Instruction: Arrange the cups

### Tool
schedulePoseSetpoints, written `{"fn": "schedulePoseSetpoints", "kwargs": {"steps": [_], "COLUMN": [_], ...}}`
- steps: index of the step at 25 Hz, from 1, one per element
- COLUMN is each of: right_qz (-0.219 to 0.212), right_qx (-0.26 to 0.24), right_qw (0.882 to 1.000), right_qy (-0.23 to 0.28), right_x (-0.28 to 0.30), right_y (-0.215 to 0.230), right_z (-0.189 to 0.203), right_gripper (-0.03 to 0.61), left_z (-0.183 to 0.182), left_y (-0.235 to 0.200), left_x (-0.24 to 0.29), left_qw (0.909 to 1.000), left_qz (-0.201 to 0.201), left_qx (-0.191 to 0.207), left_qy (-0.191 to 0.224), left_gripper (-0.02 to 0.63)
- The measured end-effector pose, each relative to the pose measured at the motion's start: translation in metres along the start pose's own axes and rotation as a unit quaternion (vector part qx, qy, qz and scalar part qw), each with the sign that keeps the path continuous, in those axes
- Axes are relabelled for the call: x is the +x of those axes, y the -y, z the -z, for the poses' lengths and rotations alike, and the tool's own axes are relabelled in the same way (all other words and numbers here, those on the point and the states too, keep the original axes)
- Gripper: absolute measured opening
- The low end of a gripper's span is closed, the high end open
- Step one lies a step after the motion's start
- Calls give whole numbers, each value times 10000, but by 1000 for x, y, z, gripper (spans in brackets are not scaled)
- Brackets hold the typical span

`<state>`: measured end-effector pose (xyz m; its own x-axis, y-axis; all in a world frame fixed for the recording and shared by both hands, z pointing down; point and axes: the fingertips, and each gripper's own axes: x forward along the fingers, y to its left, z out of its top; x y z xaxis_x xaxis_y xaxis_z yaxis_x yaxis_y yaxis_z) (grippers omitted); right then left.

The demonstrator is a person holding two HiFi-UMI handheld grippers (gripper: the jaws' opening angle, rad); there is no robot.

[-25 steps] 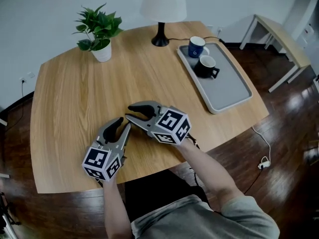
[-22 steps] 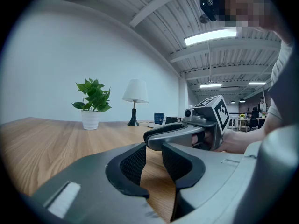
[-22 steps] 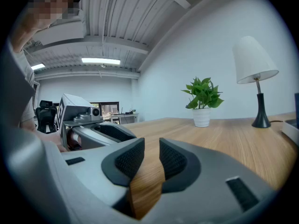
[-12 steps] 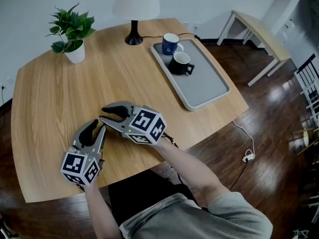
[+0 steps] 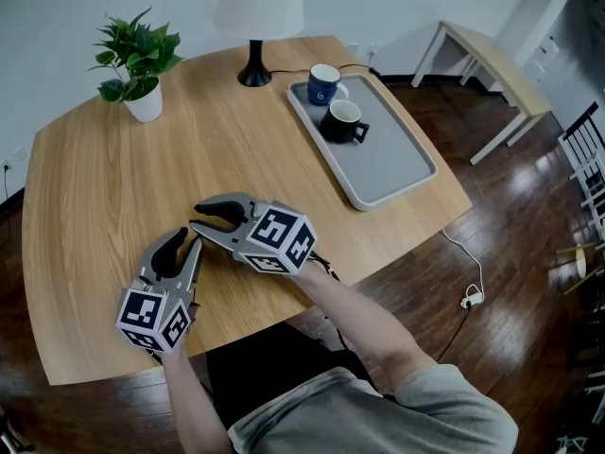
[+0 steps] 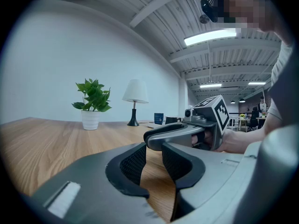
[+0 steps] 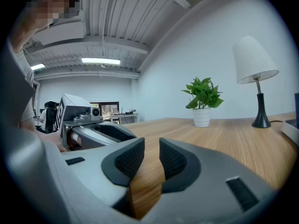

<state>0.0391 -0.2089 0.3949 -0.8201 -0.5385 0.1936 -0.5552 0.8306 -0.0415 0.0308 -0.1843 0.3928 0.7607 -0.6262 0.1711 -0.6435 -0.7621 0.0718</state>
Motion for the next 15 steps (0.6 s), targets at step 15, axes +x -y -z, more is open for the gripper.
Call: {"fn": "schedulePoseSetpoints", "kwargs": {"steps": [15], "right_qz": [-15], "right_qx": [5], "right_qw": [10000], "right_qy": [-16], "right_x": [0], "right_y": [0], "right_z": [-1], "right_gripper": [92], "left_z": [-1], "left_y": [0], "left_x": [1], "left_qw": [10000], "left_qz": [-11], "left_qx": [3], "left_qy": [-12], "left_gripper": [117]}}
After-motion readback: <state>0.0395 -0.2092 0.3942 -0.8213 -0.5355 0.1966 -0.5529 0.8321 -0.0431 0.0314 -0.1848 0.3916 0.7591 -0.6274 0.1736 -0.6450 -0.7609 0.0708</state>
